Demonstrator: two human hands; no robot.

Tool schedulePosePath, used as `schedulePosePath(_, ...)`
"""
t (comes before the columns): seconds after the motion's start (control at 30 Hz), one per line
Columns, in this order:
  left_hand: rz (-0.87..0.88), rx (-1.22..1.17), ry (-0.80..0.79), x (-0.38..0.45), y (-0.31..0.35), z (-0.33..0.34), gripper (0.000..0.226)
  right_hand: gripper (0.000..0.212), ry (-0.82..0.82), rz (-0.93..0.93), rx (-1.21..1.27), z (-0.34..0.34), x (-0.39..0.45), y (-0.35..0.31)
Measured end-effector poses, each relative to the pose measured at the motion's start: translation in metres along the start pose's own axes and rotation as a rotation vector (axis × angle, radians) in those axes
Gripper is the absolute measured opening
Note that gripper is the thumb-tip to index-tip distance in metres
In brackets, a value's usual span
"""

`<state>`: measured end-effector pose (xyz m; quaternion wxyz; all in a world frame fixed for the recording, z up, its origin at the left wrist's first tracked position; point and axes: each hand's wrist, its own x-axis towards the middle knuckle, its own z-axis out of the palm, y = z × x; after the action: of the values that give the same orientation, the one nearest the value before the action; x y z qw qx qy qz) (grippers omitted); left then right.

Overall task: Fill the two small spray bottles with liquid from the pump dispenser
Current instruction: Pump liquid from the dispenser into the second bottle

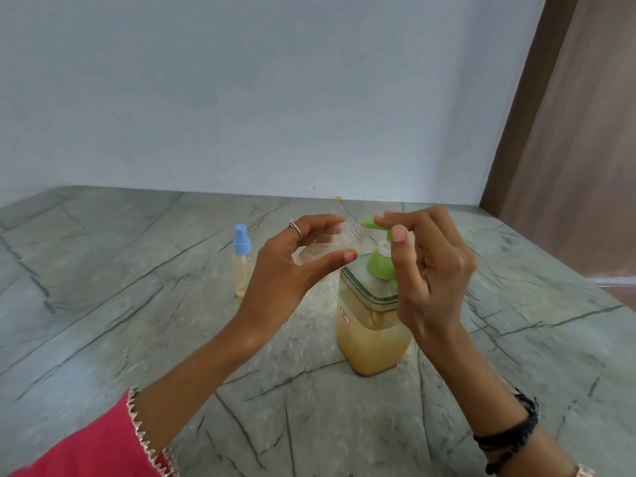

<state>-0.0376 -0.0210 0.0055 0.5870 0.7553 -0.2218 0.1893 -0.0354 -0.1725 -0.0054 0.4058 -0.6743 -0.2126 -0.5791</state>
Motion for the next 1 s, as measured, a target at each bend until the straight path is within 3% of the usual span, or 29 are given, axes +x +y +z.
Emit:
schedulePosePath(0.27, 0.004, 0.010, 0.003, -0.001, 0.001, 0.000, 0.044, 0.042, -0.006, 0.007, -0.117, 0.005, 0.009, 0.001)
schedulePosePath(1.0, -0.004, 0.011, 0.004, 0.000, 0.001, 0.000, 0.044, 0.036, -0.003, 0.038, 0.020, 0.001, 0.000, 0.003)
